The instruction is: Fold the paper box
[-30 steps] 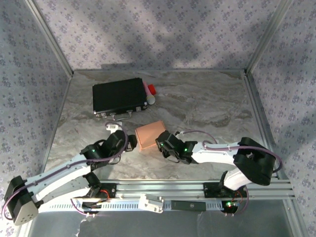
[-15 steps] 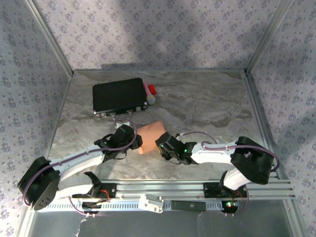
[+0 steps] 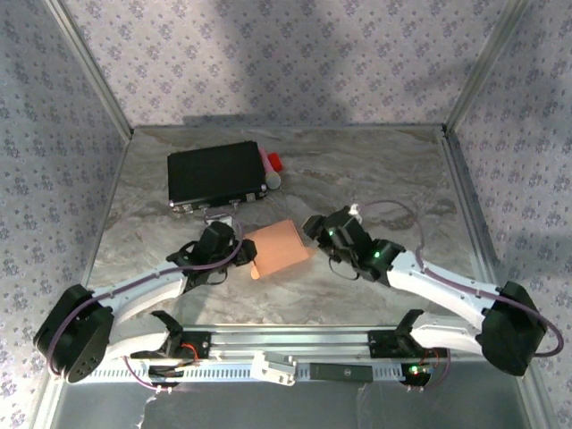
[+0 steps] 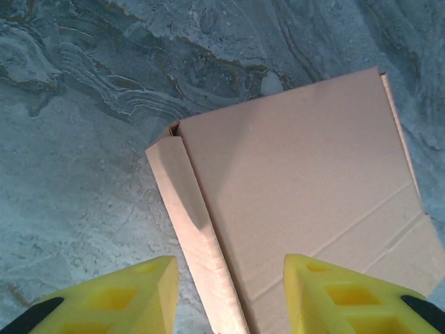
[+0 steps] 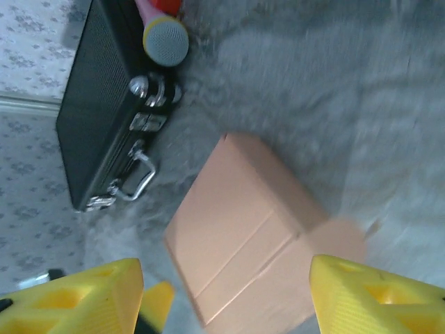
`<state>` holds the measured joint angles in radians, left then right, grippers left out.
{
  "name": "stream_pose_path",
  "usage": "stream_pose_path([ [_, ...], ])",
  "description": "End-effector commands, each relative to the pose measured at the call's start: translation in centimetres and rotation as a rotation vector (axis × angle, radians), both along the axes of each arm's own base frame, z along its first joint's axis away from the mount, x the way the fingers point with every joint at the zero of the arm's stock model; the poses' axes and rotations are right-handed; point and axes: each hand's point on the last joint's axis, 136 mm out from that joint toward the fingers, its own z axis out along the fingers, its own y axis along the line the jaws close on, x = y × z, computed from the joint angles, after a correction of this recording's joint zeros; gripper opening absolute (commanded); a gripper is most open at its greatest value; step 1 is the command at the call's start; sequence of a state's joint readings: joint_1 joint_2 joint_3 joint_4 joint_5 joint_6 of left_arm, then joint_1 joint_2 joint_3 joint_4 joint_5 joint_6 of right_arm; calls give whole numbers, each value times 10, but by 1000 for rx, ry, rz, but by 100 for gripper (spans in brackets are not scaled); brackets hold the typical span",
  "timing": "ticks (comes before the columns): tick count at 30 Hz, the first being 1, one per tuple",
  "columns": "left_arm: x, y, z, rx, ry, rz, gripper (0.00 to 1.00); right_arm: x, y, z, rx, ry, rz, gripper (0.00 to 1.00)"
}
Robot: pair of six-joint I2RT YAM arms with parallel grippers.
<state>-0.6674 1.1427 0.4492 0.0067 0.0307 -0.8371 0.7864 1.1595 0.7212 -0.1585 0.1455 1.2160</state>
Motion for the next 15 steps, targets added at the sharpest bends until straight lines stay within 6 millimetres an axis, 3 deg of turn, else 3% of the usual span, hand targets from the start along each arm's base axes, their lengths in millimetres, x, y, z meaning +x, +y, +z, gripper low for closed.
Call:
stream_pose_path([
  [1,1,-14,11,-83,-10,-64,43,3,1,-18,-236,-20,372,61],
  [7,-2,-1,2,-64,7,-27,41,22,-1,-37,-146,10,470,61],
  [15,1,-5,-4,-83,19,-36,37,40,8,-55,-82,47,494,58],
])
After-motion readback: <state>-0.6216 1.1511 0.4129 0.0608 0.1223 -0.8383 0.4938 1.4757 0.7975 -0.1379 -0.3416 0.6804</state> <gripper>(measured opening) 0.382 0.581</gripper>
